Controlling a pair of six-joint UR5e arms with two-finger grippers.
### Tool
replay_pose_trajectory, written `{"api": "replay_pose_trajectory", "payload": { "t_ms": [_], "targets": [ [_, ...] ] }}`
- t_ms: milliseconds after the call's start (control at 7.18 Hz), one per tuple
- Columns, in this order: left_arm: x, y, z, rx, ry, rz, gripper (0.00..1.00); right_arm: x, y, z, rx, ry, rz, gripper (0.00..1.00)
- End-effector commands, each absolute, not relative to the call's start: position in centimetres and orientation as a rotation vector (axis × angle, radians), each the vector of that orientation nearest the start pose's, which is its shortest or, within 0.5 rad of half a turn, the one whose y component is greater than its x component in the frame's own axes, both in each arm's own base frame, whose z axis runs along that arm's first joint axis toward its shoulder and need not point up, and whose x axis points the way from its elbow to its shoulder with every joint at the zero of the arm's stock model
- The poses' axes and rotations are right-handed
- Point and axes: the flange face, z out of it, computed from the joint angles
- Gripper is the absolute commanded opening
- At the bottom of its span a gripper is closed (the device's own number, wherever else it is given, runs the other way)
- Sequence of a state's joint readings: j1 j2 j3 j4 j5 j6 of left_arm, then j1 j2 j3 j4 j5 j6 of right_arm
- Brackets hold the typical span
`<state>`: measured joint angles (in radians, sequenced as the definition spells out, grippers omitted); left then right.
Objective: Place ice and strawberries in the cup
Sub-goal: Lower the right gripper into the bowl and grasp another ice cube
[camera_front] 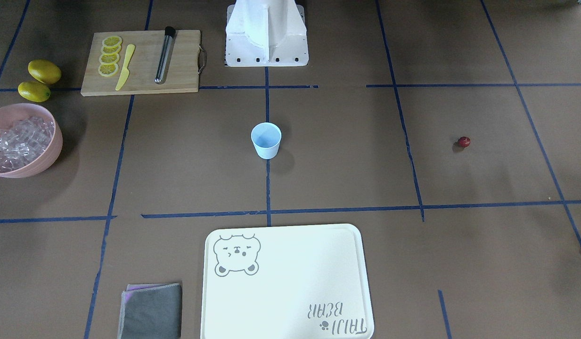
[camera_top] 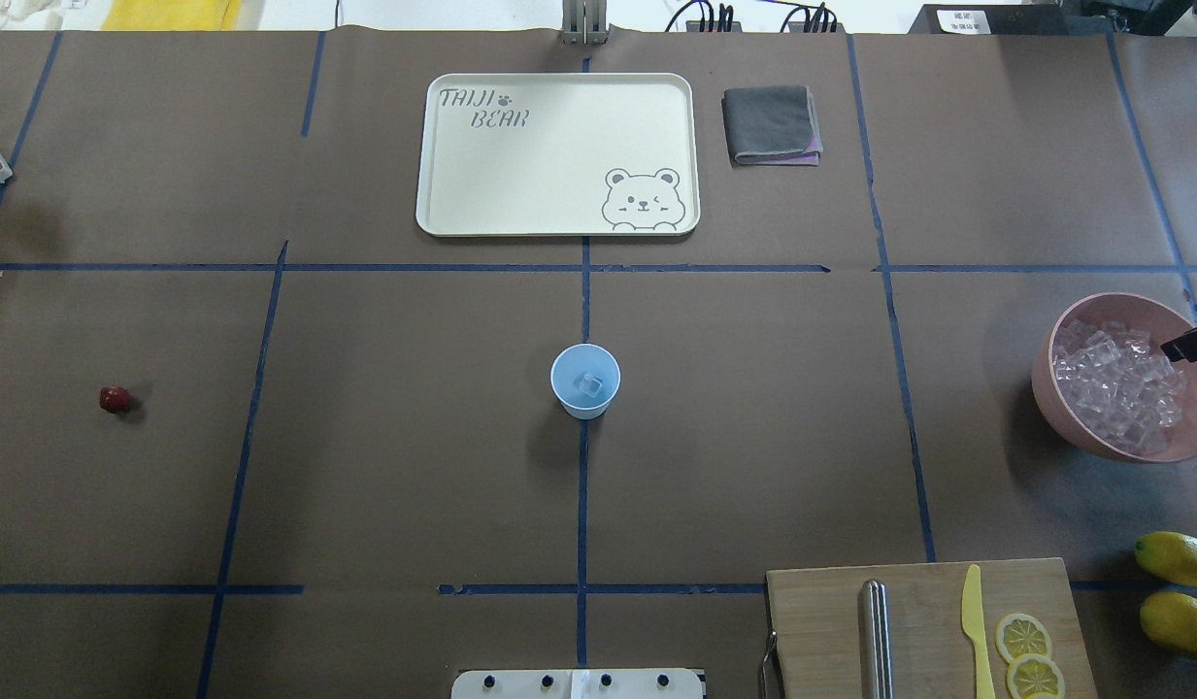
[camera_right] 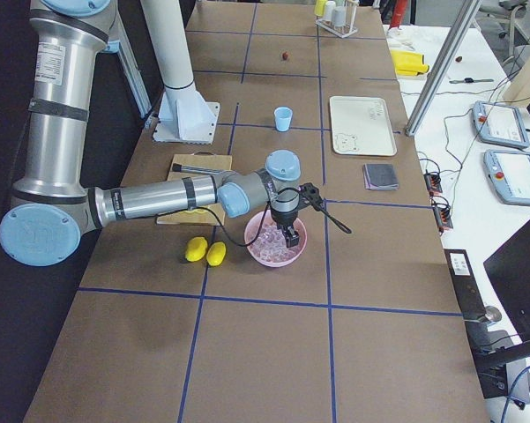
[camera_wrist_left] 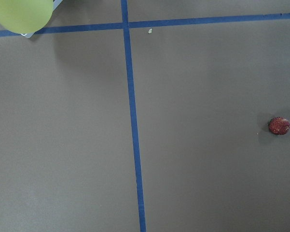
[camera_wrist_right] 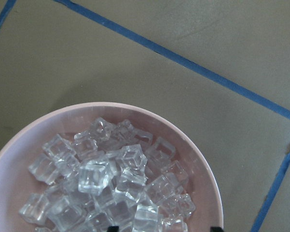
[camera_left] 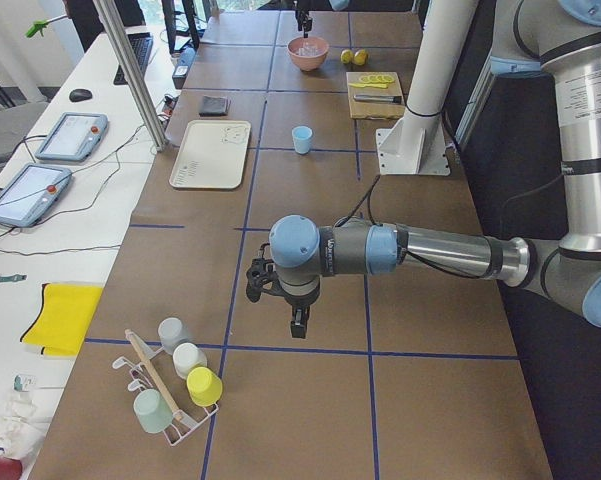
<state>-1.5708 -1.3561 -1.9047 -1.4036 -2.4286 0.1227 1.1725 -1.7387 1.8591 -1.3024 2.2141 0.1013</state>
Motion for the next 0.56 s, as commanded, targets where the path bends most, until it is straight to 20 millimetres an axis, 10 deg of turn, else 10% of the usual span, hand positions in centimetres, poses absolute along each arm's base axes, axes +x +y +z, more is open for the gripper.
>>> {"api": "replay_pose_trajectory", "payload": {
  "t_ms": [0,418],
  "targets": [
    [-5.8,-39.5,60.1,0.008,0.860,0.095,1.00,-11.8,-43.2,58.2,0.177,-0.712,-0.432,0.69],
    [-5.8,-39.5,60.0,0.010,0.860,0.095,1.00,-13.1,-43.0,58.3,0.166,-0.713,-0.462,0.69]
  ]
}}
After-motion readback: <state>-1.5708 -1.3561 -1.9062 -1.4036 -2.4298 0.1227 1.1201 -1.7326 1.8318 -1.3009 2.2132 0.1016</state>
